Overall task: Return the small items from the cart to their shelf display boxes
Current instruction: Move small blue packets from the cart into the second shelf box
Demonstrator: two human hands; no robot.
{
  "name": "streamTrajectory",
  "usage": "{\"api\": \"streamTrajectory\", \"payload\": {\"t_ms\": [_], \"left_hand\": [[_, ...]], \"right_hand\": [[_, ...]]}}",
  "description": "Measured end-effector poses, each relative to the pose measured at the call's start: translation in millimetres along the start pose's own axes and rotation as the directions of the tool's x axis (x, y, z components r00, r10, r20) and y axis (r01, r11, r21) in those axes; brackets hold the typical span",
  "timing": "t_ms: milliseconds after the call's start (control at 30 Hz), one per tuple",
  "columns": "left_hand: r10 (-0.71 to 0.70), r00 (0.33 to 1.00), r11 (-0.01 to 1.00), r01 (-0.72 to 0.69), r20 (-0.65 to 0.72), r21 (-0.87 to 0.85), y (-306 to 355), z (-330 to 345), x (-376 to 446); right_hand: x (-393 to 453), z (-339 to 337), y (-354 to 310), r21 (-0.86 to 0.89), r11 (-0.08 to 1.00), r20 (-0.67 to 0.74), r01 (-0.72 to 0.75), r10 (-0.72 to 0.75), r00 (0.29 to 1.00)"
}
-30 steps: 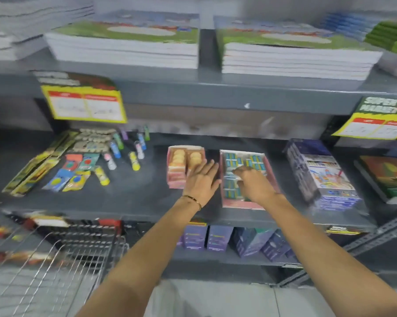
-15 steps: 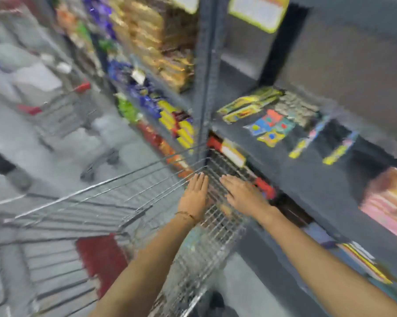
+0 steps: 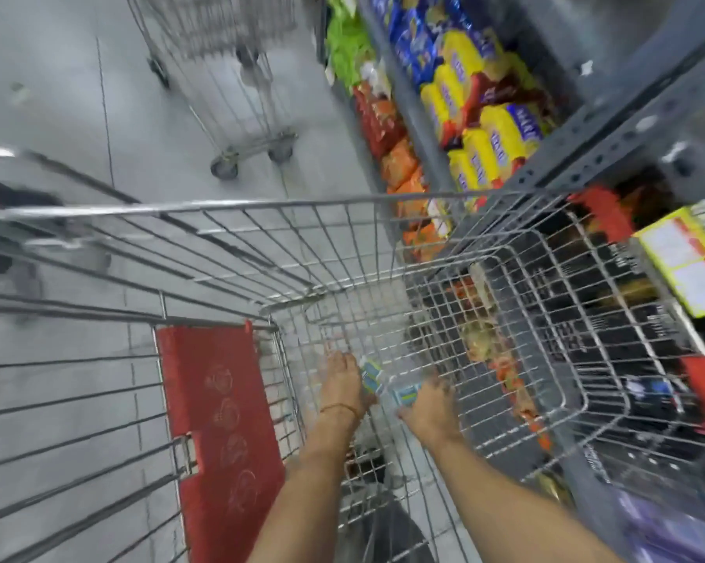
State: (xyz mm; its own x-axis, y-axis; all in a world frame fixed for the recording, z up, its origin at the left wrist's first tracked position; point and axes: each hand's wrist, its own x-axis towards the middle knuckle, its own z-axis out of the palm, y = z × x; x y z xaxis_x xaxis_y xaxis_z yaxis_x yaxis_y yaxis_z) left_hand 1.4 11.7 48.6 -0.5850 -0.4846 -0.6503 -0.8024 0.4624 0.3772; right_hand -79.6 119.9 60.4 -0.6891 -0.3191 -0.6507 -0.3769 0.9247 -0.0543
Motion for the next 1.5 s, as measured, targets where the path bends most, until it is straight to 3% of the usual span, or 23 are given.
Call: {"api": "streamTrajectory", "payload": {"t_ms": [133,300,533,700,800,900,1033,1133,1233,1333,1400,1500], "left_hand": [[-0.026,0.999,0.997,0.027,0.022,-0.066,1.8,37.3,23.0],[-0.043,0.993,0.995,0.032,-0.113,-0.097,4.9,34.9,23.7],[0.154,0.977,0.987,-0.146,-0.146,0.061,35.9,-39.7,-17.5],[0.368,0.922,0.920,-0.343,-0.119,0.187,98.8,-104.4,-61.9],[0.535,0.844,0.830,-0.516,-0.042,0.211,152.4,-136.4,-100.8],[0.714,0.700,0.677,-0.696,0.016,0.241,213.1,-154.3,-138.8],[0.870,0.478,0.431,-0.857,0.123,0.283,298.9,-155.0,-199.3],[0.959,0.233,0.151,-0.899,0.160,0.410,366.0,-128.4,-252.5],[0.913,0.183,0.079,-0.956,0.364,0.282,419.8,-82.9,-300.6],[0.902,0.080,-0.022,-0.973,0.424,0.230,465.0,-24.8,-334.3],[0.885,0.046,-0.051,-0.979,0.464,0.196,489.3,10.5,-359.5],[0.837,0.048,-0.087,-0.972,0.546,0.219,521.1,65.6,-396.6]], "right_hand": [[14.0,35.6,-2.2,-0.003,0.996,-0.108,-0.094,0.094,0.990],[14.5,36.4,-2.3,-0.024,0.994,-0.202,-0.103,0.096,0.975],[-11.5,-50.8,2.0,-0.137,0.968,-0.170,0.208,-0.230,0.958],[-61.7,-143.5,29.1,-0.123,0.936,-0.169,0.329,-0.347,0.923],[-104.5,-193.9,64.7,-0.071,0.944,-0.266,0.322,-0.329,0.906],[-155.1,-236.7,116.4,0.044,0.958,-0.390,0.283,-0.244,0.888],[-229.1,-269.0,194.7,0.110,0.975,-0.525,0.194,-0.109,0.844],[-292.2,-271.6,263.0,0.237,0.964,-0.602,0.119,0.050,0.797],[-346.6,-261.0,326.4,0.361,0.932,-0.621,0.031,0.216,0.754],[-393.5,-242.7,385.8,0.436,0.897,-0.601,-0.071,0.349,0.719],[-418.2,-229.5,422.5,0.466,0.877,-0.580,-0.120,0.405,0.707],[-444.2,-204.3,479.4,0.527,0.829,-0.517,-0.187,0.487,0.704]]}}
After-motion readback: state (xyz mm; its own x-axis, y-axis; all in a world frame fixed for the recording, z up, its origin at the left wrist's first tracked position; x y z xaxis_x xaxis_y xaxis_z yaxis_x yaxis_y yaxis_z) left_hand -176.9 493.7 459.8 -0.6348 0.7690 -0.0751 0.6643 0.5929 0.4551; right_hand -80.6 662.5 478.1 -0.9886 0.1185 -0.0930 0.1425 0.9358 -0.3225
